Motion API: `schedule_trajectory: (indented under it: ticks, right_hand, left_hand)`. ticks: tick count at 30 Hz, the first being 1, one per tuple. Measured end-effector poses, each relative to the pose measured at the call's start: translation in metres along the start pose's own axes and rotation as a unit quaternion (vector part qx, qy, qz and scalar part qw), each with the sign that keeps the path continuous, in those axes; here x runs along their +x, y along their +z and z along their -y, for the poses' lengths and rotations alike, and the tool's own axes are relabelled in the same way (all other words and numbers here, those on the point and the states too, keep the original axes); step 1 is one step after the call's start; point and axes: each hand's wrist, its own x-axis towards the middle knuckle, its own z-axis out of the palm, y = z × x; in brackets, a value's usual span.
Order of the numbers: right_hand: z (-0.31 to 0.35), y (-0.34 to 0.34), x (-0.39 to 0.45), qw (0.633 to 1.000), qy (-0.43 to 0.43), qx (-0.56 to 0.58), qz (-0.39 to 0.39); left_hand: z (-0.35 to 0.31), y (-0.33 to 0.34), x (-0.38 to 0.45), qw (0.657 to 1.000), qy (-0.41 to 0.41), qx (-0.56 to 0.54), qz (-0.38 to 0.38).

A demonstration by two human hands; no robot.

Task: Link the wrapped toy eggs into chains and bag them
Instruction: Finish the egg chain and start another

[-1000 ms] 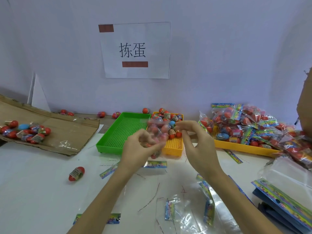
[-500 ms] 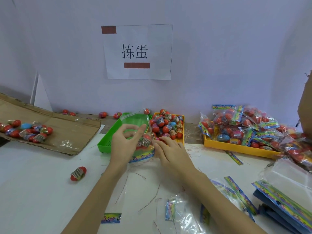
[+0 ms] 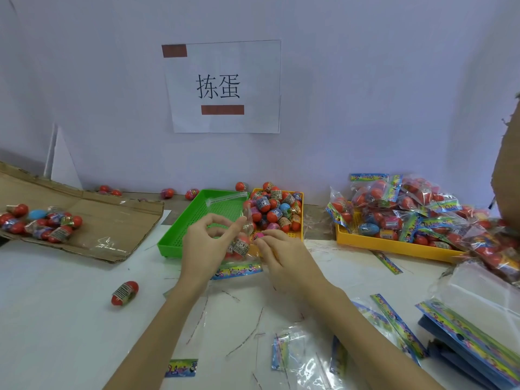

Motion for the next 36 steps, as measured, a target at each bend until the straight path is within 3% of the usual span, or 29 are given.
schedule_trajectory:
  ticks: [4,7,10,15,20,29,36]
  right_hand:
    - [0.000,-0.015,0.000,0.989,0.027,0.115,-0.087]
    - [0.003,-0.029,-0.004,0.963,0.057,0.196,-0.173]
    - [0.011,-0.047,-0.009,0.939,0.064,0.266,-0.207]
    - [0.026,-0.060,-0.014,0.957,-0.002,0.231,-0.175]
    - [0.029,-0.056,-0.016,0.971,-0.013,0.167,-0.173]
    - [0.024,-0.058,-0.013,0.970,-0.001,0.187,-0.156]
    - [0.019,-0.057,-0.013,0.979,0.008,0.184,-0.090]
  left_hand:
    - [-0.001,0.000,-0.001,0.999,0.004,0.013,0.039]
    - [-0.003,0.004,-0.004,0.996,0.020,0.021,0.083]
    - [-0.004,0.011,-0.009,0.992,0.046,0.037,0.110]
    - [-0.003,0.022,-0.018,0.986,0.097,0.049,0.128]
    - [-0.006,0.027,-0.025,0.973,0.164,0.054,0.150]
    - [-0.005,0.026,-0.023,0.972,0.170,0.055,0.151]
    - [-0.001,0.025,-0.020,0.967,0.200,0.075,0.140]
